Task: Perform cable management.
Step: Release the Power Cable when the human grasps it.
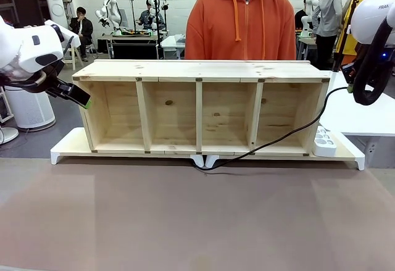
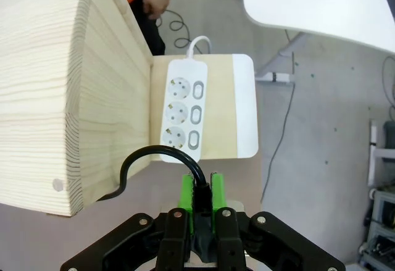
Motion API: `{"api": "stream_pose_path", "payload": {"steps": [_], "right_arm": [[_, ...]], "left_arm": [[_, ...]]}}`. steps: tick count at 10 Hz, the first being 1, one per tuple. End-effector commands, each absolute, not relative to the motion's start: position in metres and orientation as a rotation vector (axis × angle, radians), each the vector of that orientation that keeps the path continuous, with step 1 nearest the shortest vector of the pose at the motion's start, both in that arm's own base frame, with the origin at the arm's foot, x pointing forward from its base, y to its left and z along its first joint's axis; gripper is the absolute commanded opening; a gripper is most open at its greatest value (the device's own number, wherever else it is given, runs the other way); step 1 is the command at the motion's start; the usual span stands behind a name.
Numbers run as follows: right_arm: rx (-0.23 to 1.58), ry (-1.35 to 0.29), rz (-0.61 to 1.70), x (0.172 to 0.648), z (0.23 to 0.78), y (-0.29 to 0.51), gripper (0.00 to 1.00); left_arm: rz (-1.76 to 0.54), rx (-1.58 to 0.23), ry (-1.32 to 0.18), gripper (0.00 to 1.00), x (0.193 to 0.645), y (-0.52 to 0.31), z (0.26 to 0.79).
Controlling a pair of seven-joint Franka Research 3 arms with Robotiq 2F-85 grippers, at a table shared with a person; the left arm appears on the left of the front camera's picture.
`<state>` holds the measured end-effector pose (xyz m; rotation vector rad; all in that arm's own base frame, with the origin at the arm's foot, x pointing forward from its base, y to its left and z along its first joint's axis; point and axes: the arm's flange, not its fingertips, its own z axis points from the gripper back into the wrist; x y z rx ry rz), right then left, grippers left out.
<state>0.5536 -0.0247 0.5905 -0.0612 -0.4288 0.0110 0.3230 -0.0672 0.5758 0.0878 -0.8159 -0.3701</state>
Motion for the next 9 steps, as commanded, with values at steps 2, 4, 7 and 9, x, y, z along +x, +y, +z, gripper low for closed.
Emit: {"api": "stream_pose_path", "payload": {"steps": [2,4,7,9], "right_arm": [[-0.059,-0.429,0.01,0.5538,0.5904,-0.0243,0.14],[-0.059,-0.429,0.01,0.5538,0.5904,-0.0243,0.14],[-0.059,-0.429,0.01,0.5538,0.5904,-0.0243,0.14],[-0.059,-0.429,0.01,0.5538,0.5904,-0.0243,0.14]], "left_arm": [[-0.37,0.082,-0.815,1.0,0.3235,-0.0657,0.5755],[-0.37,0.082,-0.815,1.0,0.3235,-0.0657,0.5755],[-0.37,0.082,-0.815,1.0,0.3235,-0.0657,0.5755],[-0.37,0.082,-0.815,1.0,0.3235,-0.0657,0.5755]]}}
